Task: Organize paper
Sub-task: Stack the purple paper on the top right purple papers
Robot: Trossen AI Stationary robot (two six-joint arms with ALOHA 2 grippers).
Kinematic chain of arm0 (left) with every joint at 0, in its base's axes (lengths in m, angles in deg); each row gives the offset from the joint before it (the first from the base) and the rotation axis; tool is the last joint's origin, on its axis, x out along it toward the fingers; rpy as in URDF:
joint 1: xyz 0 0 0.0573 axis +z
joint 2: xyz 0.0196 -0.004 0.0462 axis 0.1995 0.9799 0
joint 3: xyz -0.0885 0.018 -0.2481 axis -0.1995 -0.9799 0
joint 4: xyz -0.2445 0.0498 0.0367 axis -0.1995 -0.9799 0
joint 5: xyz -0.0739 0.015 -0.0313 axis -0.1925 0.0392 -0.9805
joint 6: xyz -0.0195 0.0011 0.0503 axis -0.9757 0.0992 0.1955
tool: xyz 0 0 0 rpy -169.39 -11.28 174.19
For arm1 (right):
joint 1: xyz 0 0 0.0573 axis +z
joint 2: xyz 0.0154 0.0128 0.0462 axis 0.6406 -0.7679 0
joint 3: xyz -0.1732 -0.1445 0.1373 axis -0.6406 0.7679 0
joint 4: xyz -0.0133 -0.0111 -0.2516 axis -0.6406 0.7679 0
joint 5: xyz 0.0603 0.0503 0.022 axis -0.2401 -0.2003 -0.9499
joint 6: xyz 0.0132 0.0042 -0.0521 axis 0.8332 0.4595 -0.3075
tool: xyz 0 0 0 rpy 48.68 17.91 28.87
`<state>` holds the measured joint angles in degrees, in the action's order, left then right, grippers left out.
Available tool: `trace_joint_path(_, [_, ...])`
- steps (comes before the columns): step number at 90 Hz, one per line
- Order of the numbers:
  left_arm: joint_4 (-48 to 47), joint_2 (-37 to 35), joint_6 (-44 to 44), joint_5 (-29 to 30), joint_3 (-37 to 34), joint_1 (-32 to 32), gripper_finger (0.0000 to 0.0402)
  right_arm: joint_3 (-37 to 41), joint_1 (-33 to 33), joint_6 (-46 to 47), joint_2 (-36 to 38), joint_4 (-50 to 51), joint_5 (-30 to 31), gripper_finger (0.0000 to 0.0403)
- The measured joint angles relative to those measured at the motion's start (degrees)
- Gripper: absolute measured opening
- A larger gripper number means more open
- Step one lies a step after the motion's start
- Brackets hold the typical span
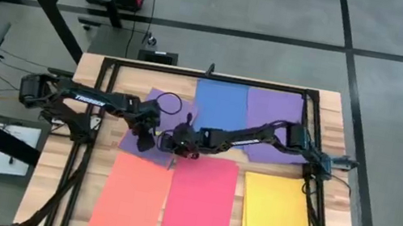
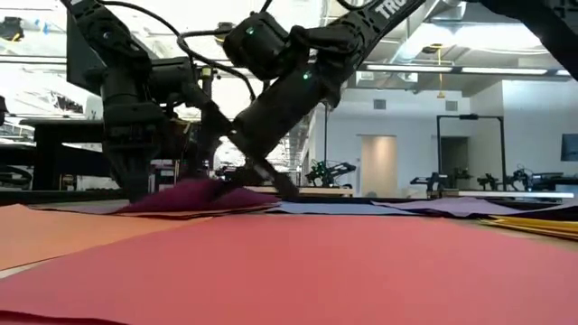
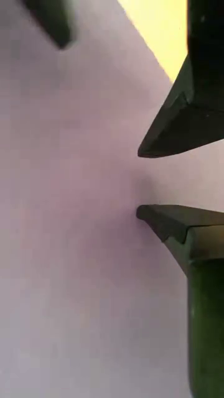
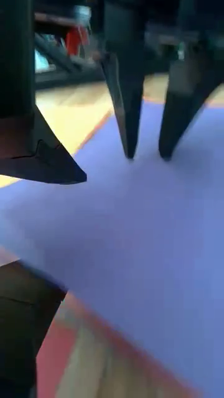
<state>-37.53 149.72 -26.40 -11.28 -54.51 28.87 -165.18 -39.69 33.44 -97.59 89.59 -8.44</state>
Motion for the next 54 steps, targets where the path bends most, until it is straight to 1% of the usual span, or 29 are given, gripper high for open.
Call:
trace_joint_path(8, [0.0, 0.0, 0.0, 0.0, 0.0, 0.0, 0.0118, -0.2, -0.2, 0.0, -0.4, -1.5, 3.5, 0.0161])
trace_joint_path(15, [0.1, 0.0, -0.1, 0.0, 0.0, 0.0, 0.0118, 0.0, -0.9, -0.3, -0.7, -1.7, 4.1, 0.0157])
trace_joint_path(21, [0.0, 0.0, -0.2, 0.0, 0.1, 0.0, 0.0118, 0.0, -1.3, -0.3, -1.2, -2.2, 4.2, 0.0145])
trace_joint_path(29, [-1.5, 0.0, -0.7, 0.0, 1.0, 0.0, 0.0118, -0.1, -1.7, -0.5, -1.6, -1.4, 4.1, 0.0108])
trace_joint_path(35, [-3.6, 0.0, -0.8, 0.1, 2.3, 0.0, 0.0118, 0.0, -1.8, -1.8, -1.8, -0.1, 4.1, 0.0064])
trace_joint_path(38, [-5.0, 0.1, -0.8, 0.2, 3.1, 0.0, 0.0118, 0.0, -1.8, -3.4, -1.8, 0.1, 4.1, 0.0036])
trace_joint_path(41, [-6.4, 0.2, -0.6, 0.2, 4.2, 0.0, 0.0118, 0.0, -1.8, -5.6, -1.7, 0.0, 4.1, 0.0019])
trace_joint_path(54, [-15.1, -1.7, 1.6, 0.4, 10.3, 0.0, 0.0118, 0.0, -2.5, -9.4, 1.7, 2.2, 4.1, 0.0002])
